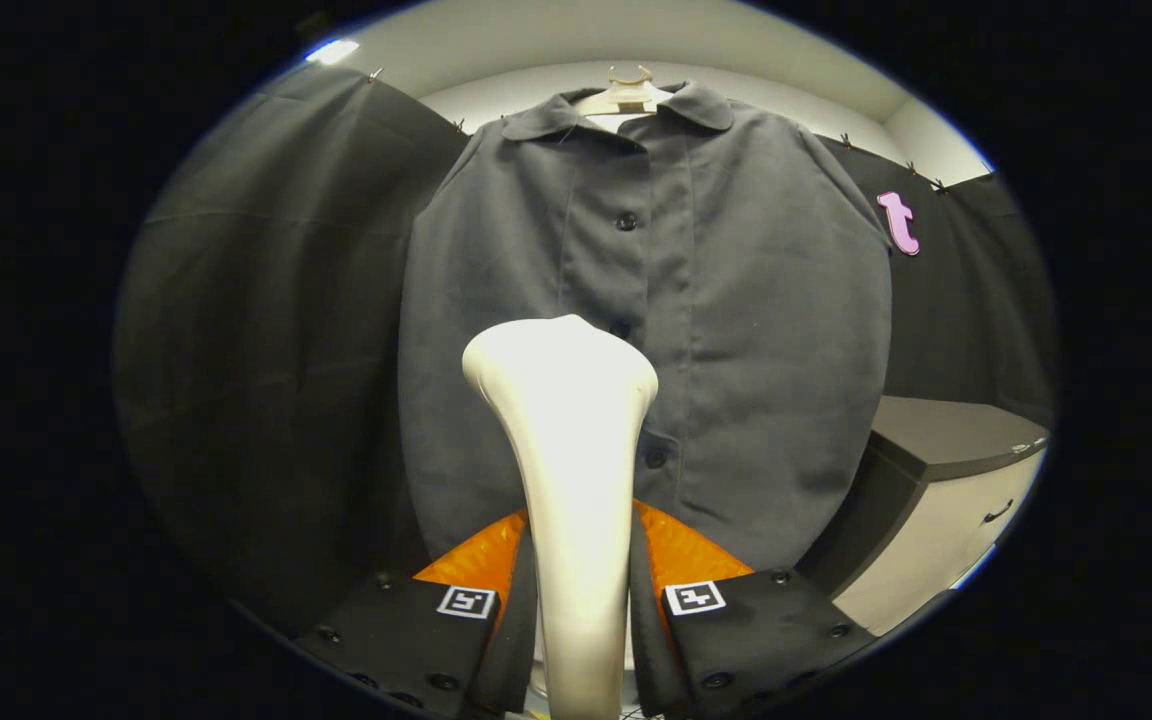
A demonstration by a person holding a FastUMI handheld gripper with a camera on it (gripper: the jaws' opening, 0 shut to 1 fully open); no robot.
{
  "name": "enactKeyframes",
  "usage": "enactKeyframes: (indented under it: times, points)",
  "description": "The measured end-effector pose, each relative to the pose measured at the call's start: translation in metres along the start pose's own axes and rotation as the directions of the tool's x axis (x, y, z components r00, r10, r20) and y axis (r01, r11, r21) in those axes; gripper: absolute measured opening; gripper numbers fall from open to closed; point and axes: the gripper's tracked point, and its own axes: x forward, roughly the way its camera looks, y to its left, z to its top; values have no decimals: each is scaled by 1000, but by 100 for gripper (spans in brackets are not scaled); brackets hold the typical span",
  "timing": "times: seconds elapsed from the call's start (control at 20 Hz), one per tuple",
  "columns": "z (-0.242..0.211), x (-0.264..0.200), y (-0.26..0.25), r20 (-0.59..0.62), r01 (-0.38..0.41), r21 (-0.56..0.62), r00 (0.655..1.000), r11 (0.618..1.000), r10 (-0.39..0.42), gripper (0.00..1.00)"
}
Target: Iron the clothes twice with a garment steamer, once on the left side and once on the right side.
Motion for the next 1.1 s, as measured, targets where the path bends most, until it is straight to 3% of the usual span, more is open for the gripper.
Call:
enactKeyframes:
  times: [0.6,1.1]
  points:
    - [100,-57,-56,186,74,3,980,997,-74,48]
    - [102,-90,-104,188,149,24,971,989,-151,48]
